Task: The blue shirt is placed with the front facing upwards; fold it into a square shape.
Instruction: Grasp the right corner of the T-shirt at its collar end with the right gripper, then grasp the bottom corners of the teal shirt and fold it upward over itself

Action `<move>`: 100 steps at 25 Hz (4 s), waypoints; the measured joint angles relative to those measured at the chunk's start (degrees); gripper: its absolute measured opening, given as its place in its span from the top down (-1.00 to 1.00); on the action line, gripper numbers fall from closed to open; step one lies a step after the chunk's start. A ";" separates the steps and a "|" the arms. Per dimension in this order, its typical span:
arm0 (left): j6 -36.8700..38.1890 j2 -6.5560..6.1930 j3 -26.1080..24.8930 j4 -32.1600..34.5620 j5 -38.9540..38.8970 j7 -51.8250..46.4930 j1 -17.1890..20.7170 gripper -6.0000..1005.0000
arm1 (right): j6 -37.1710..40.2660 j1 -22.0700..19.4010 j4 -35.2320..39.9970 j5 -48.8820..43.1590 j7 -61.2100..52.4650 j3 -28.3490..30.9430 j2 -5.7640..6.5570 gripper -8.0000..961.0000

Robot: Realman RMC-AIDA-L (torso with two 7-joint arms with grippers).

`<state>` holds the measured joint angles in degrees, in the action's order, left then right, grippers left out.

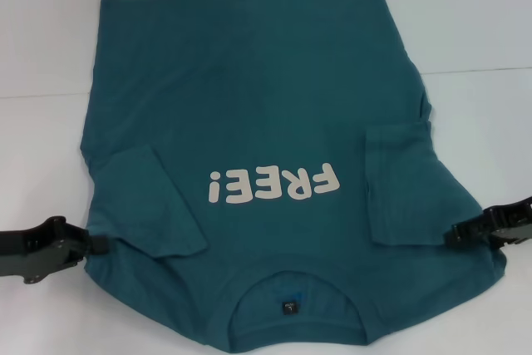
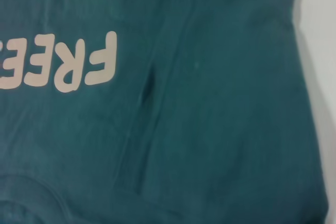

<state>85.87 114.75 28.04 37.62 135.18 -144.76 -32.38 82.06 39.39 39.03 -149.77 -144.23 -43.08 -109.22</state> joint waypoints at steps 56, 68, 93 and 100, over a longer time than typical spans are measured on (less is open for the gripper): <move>6.26 -1.04 -0.26 2.59 0.75 2.06 0.80 0.94 | 8.00 0.63 3.97 2.72 2.02 0.20 0.67 0.94; 20.67 -1.62 -0.07 10.59 12.70 3.04 2.18 0.94 | 21.83 -0.40 7.75 -2.44 2.46 -0.36 1.17 0.94; 19.31 -5.36 -7.35 5.99 9.05 -1.28 -6.57 0.94 | 14.84 -3.01 8.88 17.16 5.27 9.50 -0.22 0.93; 10.10 -7.02 -7.27 2.12 7.52 -3.50 -10.66 0.94 | 3.46 -2.53 8.74 20.56 2.15 10.71 -0.23 0.92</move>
<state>95.97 107.73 20.76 39.73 142.69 -148.26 -43.04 85.52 36.86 47.77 -129.21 -142.08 -32.37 -109.45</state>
